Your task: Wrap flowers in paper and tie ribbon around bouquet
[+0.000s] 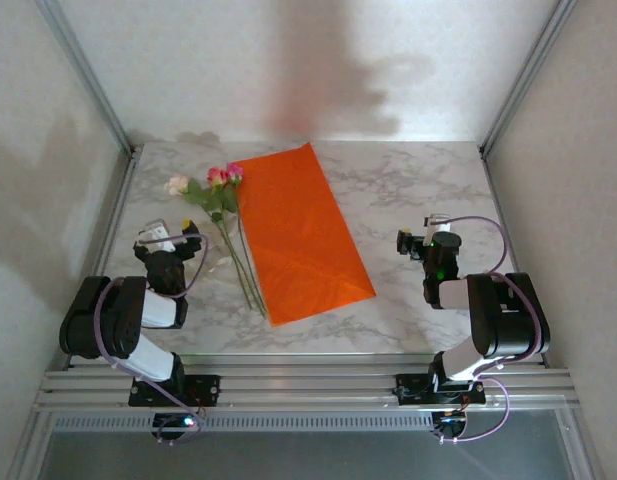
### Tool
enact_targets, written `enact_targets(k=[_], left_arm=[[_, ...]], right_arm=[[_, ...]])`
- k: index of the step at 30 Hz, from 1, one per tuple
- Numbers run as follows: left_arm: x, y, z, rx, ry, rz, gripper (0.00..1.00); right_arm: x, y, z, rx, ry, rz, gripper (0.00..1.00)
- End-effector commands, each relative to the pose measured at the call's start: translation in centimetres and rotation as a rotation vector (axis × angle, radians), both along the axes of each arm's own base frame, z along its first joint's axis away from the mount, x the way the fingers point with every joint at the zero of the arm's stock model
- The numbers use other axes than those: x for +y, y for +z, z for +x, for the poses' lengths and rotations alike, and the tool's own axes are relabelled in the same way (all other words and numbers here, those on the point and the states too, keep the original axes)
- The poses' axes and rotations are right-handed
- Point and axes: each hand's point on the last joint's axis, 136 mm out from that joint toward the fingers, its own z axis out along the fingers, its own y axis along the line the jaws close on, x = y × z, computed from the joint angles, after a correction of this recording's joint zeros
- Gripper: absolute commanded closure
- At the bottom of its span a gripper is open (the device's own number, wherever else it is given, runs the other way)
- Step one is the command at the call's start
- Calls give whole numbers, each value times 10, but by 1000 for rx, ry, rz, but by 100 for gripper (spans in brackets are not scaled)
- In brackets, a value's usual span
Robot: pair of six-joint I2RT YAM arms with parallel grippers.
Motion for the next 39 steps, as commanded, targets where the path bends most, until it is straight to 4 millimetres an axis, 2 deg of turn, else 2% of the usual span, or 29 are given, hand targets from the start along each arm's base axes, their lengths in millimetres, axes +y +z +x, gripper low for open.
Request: enact_targets(k=[1, 28, 30, 32, 34, 35, 36, 37, 38, 39], left_arm=[[-3, 1, 0, 0, -17, 6, 0], [-4, 4, -1, -13, -20, 7, 0], [5, 16, -11, -52, 56, 6, 0], [10, 31, -15, -54, 120, 16, 0], [9, 60, -18, -93, 162, 18, 0], [7, 81, -21, -154, 178, -12, 0], [9, 102, -24, -224, 211, -87, 0], [13, 113, -23, -262, 247, -212, 0], [14, 112, -16, -211, 274, -389, 0], [11, 108, -13, -135, 279, -495, 0]], right_arm=[[2, 3, 5, -6, 10, 1, 1], [3, 6, 4, -23, 21, 2, 1], [-1, 22, -1, -48, -12, -16, 1], [-5, 49, -7, -63, -66, -53, 1], [-3, 95, -11, -173, -94, -35, 1], [-6, 130, -8, -245, -145, 45, 1], [-14, 141, -10, -209, -235, 189, 1], [-18, 144, -16, -122, -303, 298, 1], [-19, 147, -25, -24, -368, 396, 1], [-17, 146, -28, 33, -395, 467, 1]])
